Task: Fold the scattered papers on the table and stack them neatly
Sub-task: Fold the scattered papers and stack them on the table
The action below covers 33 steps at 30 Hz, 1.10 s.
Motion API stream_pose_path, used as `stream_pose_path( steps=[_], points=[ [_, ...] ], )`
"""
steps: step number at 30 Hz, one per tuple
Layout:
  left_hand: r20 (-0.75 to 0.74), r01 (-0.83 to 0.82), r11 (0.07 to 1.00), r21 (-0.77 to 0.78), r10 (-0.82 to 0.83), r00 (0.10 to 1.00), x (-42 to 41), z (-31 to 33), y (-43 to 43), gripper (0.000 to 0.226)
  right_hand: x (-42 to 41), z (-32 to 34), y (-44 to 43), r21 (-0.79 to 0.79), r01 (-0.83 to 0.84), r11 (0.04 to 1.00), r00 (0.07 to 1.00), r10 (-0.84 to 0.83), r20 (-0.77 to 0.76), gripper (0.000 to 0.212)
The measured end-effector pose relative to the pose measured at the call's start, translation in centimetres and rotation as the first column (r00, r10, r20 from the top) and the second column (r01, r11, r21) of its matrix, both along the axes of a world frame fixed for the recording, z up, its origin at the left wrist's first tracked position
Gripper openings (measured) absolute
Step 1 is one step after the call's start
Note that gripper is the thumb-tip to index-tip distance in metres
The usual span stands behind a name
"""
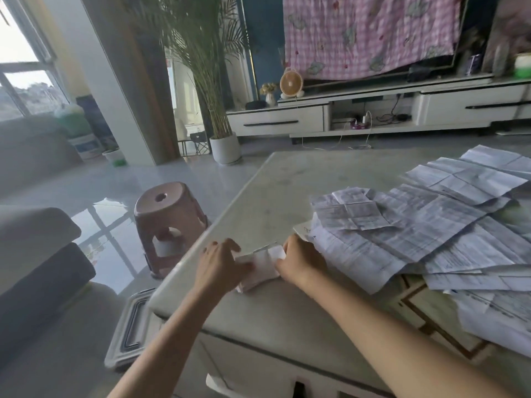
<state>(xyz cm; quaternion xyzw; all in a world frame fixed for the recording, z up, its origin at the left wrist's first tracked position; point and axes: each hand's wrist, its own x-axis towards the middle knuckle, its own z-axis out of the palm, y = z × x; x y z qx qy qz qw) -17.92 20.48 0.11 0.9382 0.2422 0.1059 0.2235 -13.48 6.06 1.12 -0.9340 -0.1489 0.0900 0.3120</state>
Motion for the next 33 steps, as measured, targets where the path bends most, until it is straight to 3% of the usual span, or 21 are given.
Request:
stream_pose_path(
  steps=[2, 5, 9, 13, 17, 20, 23, 28, 30, 33],
  points=[
    [-0.136, 0.055, 0.994, 0.098, -0.041, 0.990, -0.1, -0.3, -0.1, 0.056, -0.6, -0.9, 0.0, -0.057, -0.010, 0.998, 0.997, 0.014, 0.077, 0.031],
    [-0.232, 0.146, 0.989, 0.029, -0.136, 0.963, 0.4, 0.6, 0.3, 0.068, -0.6, -1.1, -0.1, -0.075, 0.004, 0.997, 0.992, 0.005, 0.123, 0.035],
    [-0.413, 0.160, 0.981, -0.112, -0.193, 0.890, 1.8, 2.7, -0.1, 0.063, -0.5, -1.4, -0.4, -0.059, -0.025, 0.998, 0.991, 0.033, 0.129, 0.040],
    [-0.510, 0.220, 0.975, -0.014, -0.197, 0.837, 2.4, 4.0, -1.0, 0.054, -0.9, -1.8, -0.9, -0.020, -0.068, 0.997, 0.987, 0.070, 0.143, 0.041],
    [-0.425, 0.286, 0.958, 0.014, -0.253, 0.869, 2.0, 4.4, -1.7, 0.047, -0.6, -1.5, -1.6, 0.092, -0.124, 0.988, 0.982, 0.109, 0.157, 0.063],
    [-0.273, 0.370, 0.928, 0.038, -0.346, 0.897, 1.2, 4.5, -2.4, 0.059, -0.2, -0.8, -2.2, 0.243, -0.229, 0.943, 0.968, 0.193, 0.161, 0.079],
    [-0.180, 0.465, 0.884, 0.051, -0.450, 0.875, 0.5, 4.2, -3.2, 0.053, 0.2, -0.3, -2.8, 0.312, -0.305, 0.900, 0.944, 0.244, 0.222, 0.060],
    [-0.241, 0.527, 0.826, 0.201, -0.479, 0.844, -0.1, 3.9, -3.5, 0.020, 0.2, -0.9, -3.5, 0.265, -0.331, 0.906, 0.925, 0.256, 0.281, 0.018],
    [-0.220, 0.534, 0.819, 0.210, -0.493, 0.842, -0.4, 4.4, -3.0, 0.008, 0.2, -0.9, -3.5, 0.312, -0.322, 0.894, 0.932, 0.242, 0.270, 0.020],
    [-0.079, 0.453, 0.887, 0.090, -0.447, 0.891, -0.2, 4.5, -1.3, 0.022, 0.3, -0.9, -3.5, 0.475, -0.229, 0.850, 0.971, 0.163, 0.177, 0.023]
  ],
)
